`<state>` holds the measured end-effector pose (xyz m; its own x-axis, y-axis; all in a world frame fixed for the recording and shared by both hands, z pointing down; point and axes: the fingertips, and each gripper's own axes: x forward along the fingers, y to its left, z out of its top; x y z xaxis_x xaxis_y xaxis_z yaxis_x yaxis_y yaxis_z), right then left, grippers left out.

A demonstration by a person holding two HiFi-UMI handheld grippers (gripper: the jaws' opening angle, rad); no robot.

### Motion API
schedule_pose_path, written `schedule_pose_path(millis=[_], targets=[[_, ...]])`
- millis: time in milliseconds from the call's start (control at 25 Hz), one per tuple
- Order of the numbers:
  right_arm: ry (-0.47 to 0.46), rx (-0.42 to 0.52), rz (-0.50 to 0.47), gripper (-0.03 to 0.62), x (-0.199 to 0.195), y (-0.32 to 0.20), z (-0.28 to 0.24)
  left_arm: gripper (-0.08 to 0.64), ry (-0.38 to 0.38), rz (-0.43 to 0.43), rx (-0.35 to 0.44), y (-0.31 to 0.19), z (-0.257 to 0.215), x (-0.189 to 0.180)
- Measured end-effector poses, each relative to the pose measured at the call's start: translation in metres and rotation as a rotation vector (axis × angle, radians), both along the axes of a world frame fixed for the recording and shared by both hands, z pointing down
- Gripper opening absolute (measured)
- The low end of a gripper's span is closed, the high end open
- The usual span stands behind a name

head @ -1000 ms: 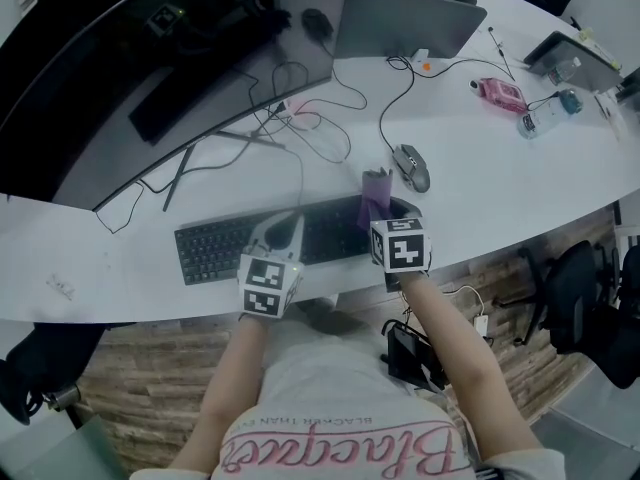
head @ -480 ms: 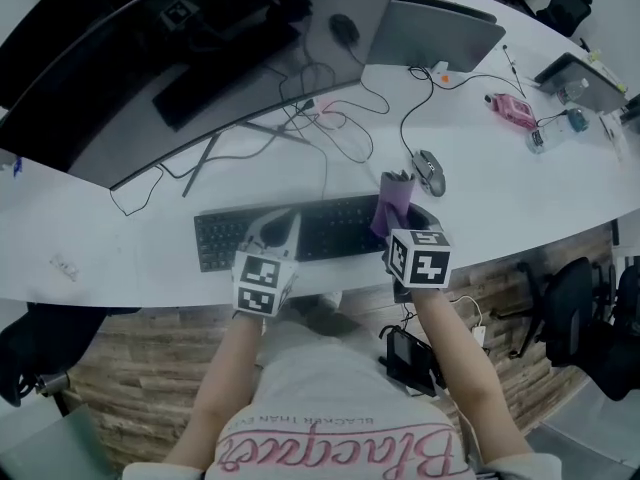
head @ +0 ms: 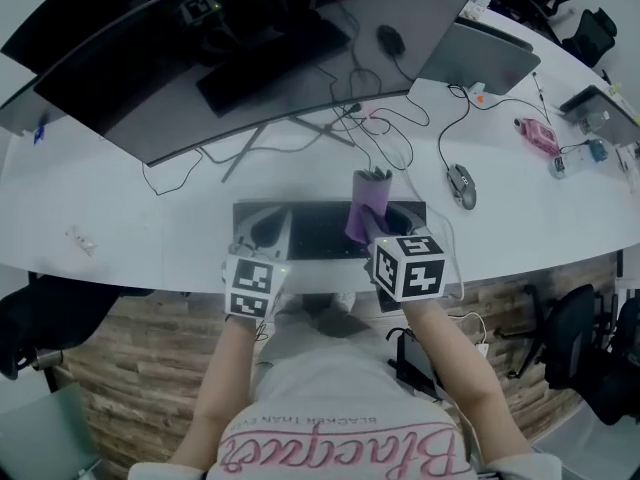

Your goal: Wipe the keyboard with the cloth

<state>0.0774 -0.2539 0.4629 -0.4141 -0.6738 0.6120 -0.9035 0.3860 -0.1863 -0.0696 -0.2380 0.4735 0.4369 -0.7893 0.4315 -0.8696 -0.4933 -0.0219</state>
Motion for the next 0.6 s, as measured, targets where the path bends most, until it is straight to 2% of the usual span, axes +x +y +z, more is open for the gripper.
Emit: schedule_pose_path(millis=[240,600], targets=[[-0.054,-0.014,-0.106,0.089,-0.076,0.006,-0.005,0.005,-0.03,-0.071,0.0,0.012,0.002,-0.052],[-0.086,-0.049,-0.249,0.089,-0.171,0.029,0.006,0.005,-0.008,-0.166,-0.022,0.03,0.011,-0.108]])
